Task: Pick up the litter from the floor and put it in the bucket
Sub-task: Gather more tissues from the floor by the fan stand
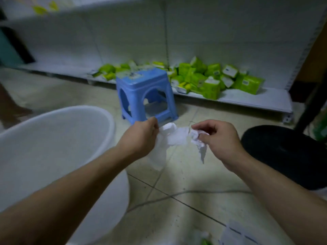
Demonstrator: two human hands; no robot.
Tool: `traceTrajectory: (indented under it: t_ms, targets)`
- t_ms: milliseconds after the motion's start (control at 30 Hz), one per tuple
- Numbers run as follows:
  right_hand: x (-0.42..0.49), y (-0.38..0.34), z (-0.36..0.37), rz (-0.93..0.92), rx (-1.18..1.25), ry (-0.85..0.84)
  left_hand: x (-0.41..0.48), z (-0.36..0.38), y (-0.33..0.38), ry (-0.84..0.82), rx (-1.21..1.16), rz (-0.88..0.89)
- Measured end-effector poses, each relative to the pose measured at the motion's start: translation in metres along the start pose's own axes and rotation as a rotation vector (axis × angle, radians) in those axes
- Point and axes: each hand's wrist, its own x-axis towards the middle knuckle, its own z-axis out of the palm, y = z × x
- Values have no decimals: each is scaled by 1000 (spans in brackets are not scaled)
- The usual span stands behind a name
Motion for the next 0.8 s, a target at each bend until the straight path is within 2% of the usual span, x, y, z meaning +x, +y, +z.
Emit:
traceTrajectory:
  t_ms: [100, 300, 567, 700, 800]
  targets:
    - [14, -40, 33, -81, 51, -23, 3, -49, -24, 101, 28, -19]
    - [22, -113, 90, -145, 99, -99, -4, -123, -90, 143, 124, -83]
    - [13, -178, 191, -84, 149, -197, -31, -146, -182, 168, 116, -187]
    - [17, -174, 231, -111, -97, -113, -46, -141, -217, 80, 107, -251]
    - [17, -159, 240, -150, -532, -224, -51, -136, -218, 1, 189, -218]
